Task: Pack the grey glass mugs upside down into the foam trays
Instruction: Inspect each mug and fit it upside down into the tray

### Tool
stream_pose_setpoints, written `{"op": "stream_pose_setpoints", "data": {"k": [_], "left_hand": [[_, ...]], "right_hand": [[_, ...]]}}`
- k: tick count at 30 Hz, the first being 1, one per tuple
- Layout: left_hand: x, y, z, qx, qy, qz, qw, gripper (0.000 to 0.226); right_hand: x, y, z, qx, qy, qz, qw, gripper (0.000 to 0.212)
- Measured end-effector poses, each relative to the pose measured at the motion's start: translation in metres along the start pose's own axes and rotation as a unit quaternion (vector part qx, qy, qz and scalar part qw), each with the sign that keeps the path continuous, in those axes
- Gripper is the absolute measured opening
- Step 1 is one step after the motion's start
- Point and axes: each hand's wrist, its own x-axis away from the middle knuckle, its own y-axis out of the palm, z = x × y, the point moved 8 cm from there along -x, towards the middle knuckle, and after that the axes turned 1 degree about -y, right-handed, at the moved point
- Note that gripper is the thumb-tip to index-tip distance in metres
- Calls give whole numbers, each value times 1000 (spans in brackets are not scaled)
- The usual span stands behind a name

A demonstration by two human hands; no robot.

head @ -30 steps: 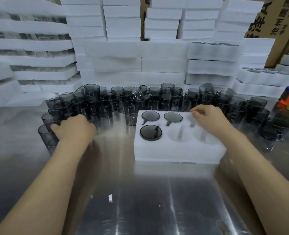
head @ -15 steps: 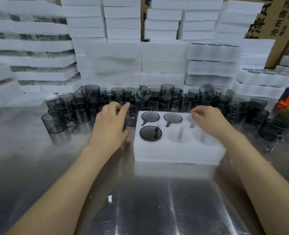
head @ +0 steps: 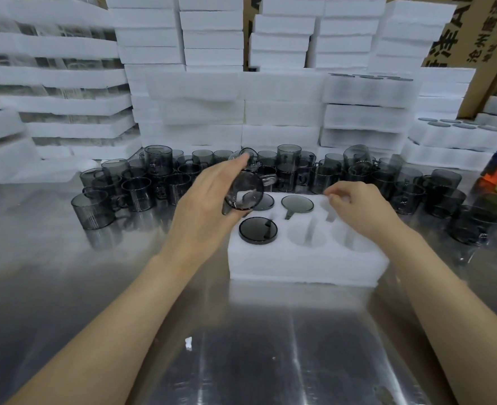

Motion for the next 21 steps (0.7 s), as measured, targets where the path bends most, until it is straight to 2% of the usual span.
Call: {"op": "stream_pose_setpoints", "data": {"k": [3, 6, 12, 14, 18, 21], "left_hand": [[3, 5, 13, 43, 26, 5, 999, 91], [3, 7, 9, 55, 7, -7, 998, 98], [1, 3, 5, 89, 4, 22, 996, 99], [1, 3, 8, 73, 21, 26, 997, 102], [0, 0, 21, 68, 50, 28, 996, 93], [-1, -2, 32, 80, 59, 27, 995, 84]], "right_hand": [[1, 1, -2, -2, -1, -12, 1000, 25], [1, 1, -4, -4, -9, -18, 1000, 26], [2, 1, -7, -6, -24, -21, 999, 26], [3, -3, -15, -1, -56, -9, 998, 28], [15, -12, -55, -53, -183, 35, 981, 30], [29, -7, -85, -164, -251, 3, 954, 55]]}}
